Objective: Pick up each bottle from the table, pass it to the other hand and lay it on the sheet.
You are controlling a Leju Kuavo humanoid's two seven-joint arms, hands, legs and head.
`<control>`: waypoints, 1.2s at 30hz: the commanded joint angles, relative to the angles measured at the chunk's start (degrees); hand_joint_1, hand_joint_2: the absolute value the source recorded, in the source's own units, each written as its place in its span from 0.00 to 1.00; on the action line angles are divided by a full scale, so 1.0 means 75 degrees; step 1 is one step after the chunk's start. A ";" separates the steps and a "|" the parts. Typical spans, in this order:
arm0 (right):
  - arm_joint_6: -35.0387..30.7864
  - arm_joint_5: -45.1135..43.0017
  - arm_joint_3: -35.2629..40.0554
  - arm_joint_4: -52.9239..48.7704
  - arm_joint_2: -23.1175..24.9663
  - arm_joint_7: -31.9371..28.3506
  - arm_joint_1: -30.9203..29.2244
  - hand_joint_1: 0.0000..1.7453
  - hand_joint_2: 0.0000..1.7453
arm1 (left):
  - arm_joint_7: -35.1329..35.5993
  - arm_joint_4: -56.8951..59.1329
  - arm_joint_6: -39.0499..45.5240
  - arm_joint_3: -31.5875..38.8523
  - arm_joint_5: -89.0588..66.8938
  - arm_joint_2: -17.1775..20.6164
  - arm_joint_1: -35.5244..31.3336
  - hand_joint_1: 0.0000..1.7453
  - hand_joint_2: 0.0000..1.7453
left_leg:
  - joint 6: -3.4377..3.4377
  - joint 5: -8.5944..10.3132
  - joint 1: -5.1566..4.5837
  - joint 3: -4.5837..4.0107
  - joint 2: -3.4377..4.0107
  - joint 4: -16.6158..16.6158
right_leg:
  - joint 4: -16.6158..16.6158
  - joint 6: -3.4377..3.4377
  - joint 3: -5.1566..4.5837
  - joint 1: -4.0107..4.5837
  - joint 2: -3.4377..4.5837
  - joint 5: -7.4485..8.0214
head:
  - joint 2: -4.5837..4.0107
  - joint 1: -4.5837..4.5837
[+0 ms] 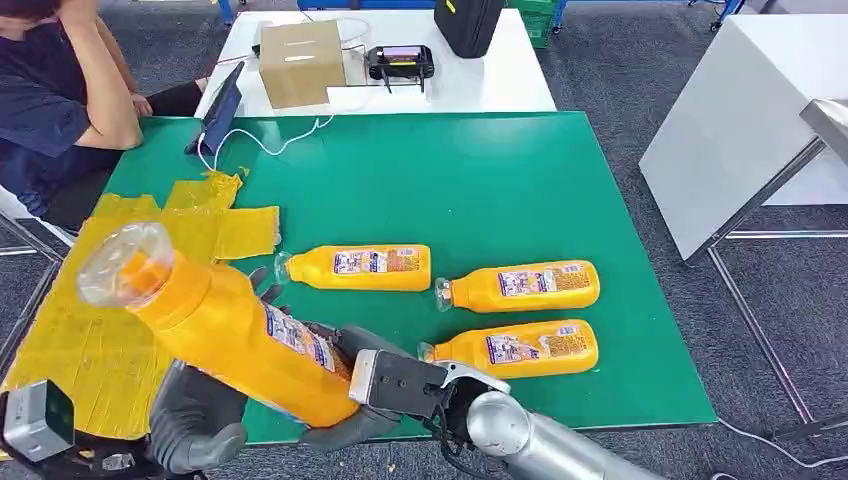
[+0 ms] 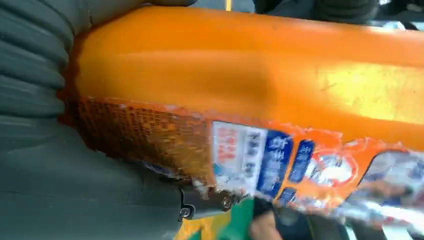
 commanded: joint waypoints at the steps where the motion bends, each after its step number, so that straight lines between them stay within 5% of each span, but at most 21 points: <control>1: 0.0302 -0.0203 0.1099 0.0755 0.0186 0.0238 -0.0845 1.00 1.00 | 0.0119 0.0727 0.0112 -0.0281 -0.0111 0.0032 -0.0363 0.89 1.00 | -0.0013 -0.0013 0.0007 0.0041 -0.0005 -0.0010 | -0.0008 -0.0017 0.0037 0.0001 0.0045 -0.0011 | 0.0000 0.0003; 2: 0.0324 -0.0245 0.1156 0.0768 0.0208 0.0286 -0.0875 1.00 1.00 | 0.0075 0.0726 0.0171 -0.0251 -0.0139 -0.0022 -0.0389 1.00 1.00 | -0.0008 -0.0009 0.0001 0.0028 -0.0005 -0.0007 | -0.0003 -0.0012 0.0025 -0.0003 0.0034 -0.0008 | 0.0000 0.0003; 32: 0.0084 -0.0225 0.1113 0.0853 -0.0180 0.0601 -0.0785 1.00 1.00 | -0.0258 0.0502 0.0957 -0.0128 -0.1735 -0.0144 -0.0451 1.00 1.00 | -0.0005 -0.0002 0.0003 0.0019 -0.0019 -0.0006 | -0.0006 -0.0008 0.0018 0.0000 0.0012 -0.0005 | 0.0000 0.0003; 33: -0.0140 -0.0013 0.0918 0.0851 -0.0296 0.0511 -0.0622 0.01 1.00 | -0.0250 0.0469 0.1083 -0.0075 -0.2051 -0.0177 -0.0430 1.00 1.00 | -0.0005 -0.0001 0.0004 0.0016 -0.0020 -0.0006 | -0.0008 -0.0007 0.0017 0.0001 0.0008 -0.0004 | 0.0000 0.0003; 36: -0.0737 0.0957 -0.0092 -0.0075 -0.0692 0.0799 0.0411 0.00 1.00 | 0.0052 0.0025 0.1702 0.0113 -0.3550 -0.0426 -0.0569 1.00 1.00 | -0.0005 -0.0001 0.0010 0.0025 -0.0044 -0.0011 | -0.0021 -0.0007 0.0035 0.0005 -0.0009 -0.0007 | 0.0000 0.0003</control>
